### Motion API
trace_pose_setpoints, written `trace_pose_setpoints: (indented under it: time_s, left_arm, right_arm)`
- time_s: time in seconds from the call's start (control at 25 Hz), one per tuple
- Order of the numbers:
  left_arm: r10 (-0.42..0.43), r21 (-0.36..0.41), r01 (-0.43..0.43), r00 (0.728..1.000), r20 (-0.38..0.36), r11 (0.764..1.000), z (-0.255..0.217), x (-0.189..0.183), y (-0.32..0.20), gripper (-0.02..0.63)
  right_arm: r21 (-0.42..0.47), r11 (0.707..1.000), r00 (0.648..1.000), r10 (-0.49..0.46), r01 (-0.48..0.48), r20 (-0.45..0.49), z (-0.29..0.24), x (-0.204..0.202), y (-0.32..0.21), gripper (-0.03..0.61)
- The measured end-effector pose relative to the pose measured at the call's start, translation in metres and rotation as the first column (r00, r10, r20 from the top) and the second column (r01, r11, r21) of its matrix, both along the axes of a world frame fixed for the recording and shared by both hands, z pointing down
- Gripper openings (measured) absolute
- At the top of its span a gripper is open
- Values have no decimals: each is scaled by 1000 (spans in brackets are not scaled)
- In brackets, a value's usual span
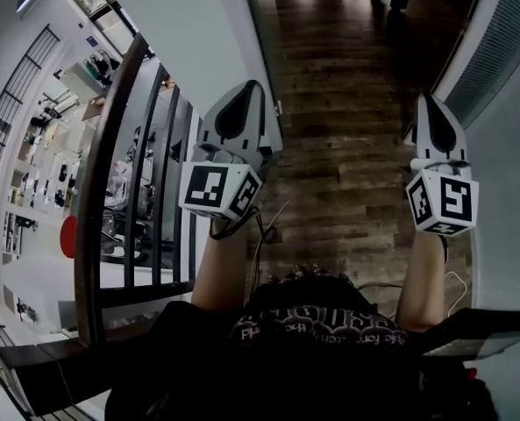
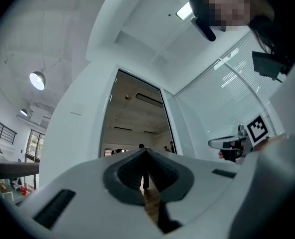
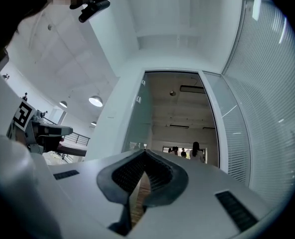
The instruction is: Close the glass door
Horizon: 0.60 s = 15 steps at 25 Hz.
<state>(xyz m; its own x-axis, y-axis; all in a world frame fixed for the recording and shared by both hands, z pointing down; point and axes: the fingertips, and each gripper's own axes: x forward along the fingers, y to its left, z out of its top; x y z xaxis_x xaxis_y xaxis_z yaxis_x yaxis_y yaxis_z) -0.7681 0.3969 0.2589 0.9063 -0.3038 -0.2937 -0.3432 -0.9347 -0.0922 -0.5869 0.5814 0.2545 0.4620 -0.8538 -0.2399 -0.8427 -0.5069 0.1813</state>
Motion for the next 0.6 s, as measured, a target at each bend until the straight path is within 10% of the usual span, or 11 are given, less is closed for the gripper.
trace_pose_setpoints:
  time_s: [0.6]
  left_arm:
    - [-59,51,57,997,42,997,19,23,29,2]
  right_arm:
    - [-25,997,997,-76,76,22,19,28,8,-6]
